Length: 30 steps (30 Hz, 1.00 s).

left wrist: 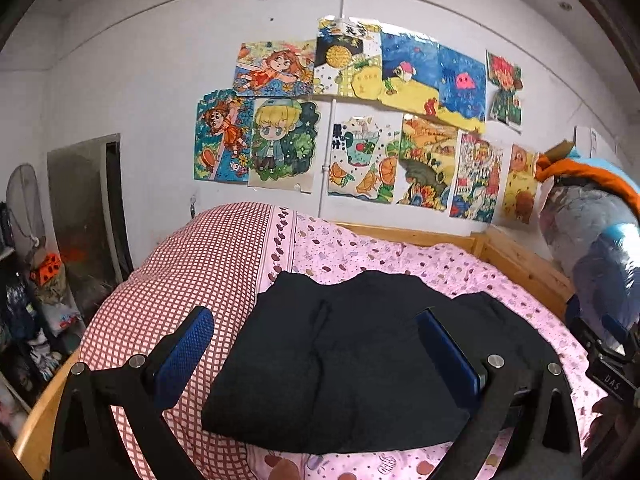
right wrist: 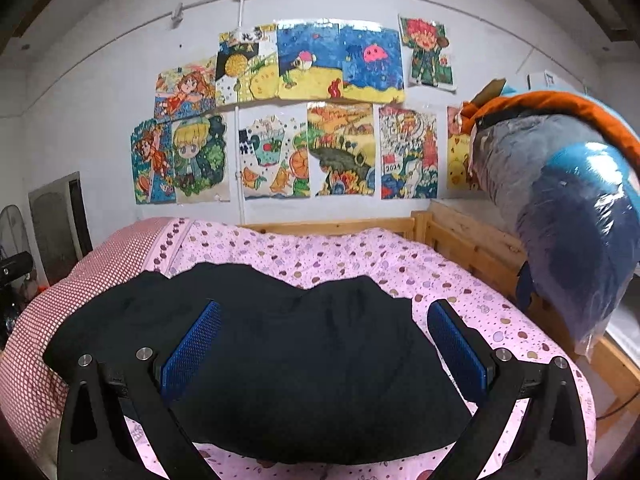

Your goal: Fold large clothes

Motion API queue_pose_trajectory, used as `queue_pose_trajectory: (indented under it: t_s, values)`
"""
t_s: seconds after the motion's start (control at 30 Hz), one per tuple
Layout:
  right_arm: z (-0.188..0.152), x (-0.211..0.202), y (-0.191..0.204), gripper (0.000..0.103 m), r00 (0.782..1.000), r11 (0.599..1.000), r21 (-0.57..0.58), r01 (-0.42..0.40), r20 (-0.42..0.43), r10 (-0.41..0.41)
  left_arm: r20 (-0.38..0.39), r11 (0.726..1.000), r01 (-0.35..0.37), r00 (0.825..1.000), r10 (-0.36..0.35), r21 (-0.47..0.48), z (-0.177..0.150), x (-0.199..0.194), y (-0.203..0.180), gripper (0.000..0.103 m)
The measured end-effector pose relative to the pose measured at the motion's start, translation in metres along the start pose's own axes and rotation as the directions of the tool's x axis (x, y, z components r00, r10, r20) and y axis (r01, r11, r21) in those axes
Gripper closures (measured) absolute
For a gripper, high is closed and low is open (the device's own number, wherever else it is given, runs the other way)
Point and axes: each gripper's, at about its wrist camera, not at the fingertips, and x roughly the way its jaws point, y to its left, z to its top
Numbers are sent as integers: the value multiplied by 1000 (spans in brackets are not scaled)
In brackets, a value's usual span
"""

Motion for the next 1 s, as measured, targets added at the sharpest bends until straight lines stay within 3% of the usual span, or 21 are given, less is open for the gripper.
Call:
queue_pose_trajectory:
  t_s: [0.23, 0.47, 0.73, 1.0]
  values:
    - [-8, -38, 22, 1, 998, 998, -55, -22, 58, 25, 50, 998, -48, 998, 49, -28, -11, -28, 12, 0]
    - [-25, -75, 37, 1, 994, 997, -79, -28, 104, 36, 45, 1000, -23, 999, 23, 17, -41, -52, 4, 0]
    - [-43, -98, 41, 1, 995, 995, -88, -47, 86, 55, 21, 998, -3, 1000, 2, 63, -72, -66, 4, 0]
    - [-70, -114, 40, 1, 995, 996, -64, -54, 77, 59, 45, 997, -34, 998, 31, 65, -110, -85, 7, 0]
